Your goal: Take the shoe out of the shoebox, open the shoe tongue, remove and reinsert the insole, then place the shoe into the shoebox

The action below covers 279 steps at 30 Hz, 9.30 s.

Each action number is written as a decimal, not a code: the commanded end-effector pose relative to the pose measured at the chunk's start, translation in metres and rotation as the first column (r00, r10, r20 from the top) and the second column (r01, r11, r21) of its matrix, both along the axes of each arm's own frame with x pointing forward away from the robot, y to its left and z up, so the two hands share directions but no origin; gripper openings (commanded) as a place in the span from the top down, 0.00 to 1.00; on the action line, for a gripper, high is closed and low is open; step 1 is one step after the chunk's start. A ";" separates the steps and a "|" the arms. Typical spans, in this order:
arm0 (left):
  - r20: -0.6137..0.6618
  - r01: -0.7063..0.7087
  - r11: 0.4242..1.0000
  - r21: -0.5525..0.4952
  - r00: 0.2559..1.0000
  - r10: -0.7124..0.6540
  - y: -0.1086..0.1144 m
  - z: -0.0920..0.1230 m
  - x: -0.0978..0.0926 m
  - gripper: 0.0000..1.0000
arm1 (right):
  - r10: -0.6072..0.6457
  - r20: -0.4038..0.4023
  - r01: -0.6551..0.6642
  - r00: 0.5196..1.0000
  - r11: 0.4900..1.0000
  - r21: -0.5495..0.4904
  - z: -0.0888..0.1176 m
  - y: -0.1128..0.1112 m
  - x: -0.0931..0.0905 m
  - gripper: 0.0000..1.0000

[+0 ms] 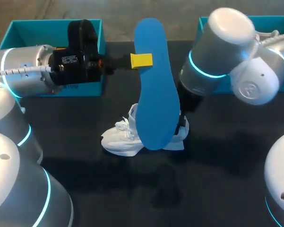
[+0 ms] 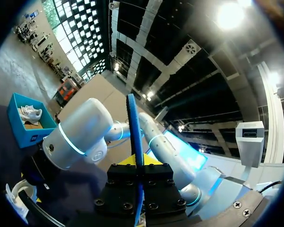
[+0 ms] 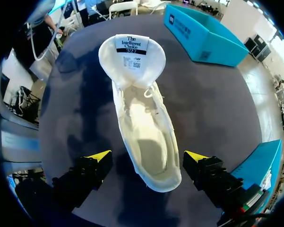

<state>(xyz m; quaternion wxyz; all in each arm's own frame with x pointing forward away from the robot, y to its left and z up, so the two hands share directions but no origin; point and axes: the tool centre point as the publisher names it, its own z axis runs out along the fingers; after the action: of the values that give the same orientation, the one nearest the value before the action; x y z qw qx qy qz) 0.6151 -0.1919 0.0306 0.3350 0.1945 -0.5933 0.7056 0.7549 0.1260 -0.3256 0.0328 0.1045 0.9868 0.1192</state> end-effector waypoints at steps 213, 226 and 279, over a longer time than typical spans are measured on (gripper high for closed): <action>0.000 0.001 1.000 -0.002 1.000 -0.001 -0.003 -0.001 0.001 1.00 | -0.771 -0.353 0.810 0.529 0.583 -0.060 -0.006 0.023 -0.009 0.00; 0.000 0.001 1.000 -0.002 1.000 -0.001 -0.003 -0.001 0.001 1.00 | -0.703 -0.541 0.862 0.462 0.500 0.087 0.045 0.016 0.000 0.00; 0.000 0.001 1.000 -0.002 1.000 -0.001 -0.003 -0.001 0.001 1.00 | -0.139 -0.943 0.949 0.302 0.136 0.284 0.171 -0.043 0.023 0.00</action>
<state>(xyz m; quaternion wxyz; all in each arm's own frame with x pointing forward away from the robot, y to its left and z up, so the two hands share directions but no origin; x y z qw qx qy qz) 0.6151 -0.1921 0.0307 0.3351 0.1943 -0.5932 0.7057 0.7796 0.0822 -0.1549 -0.3836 0.5517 0.5356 0.5115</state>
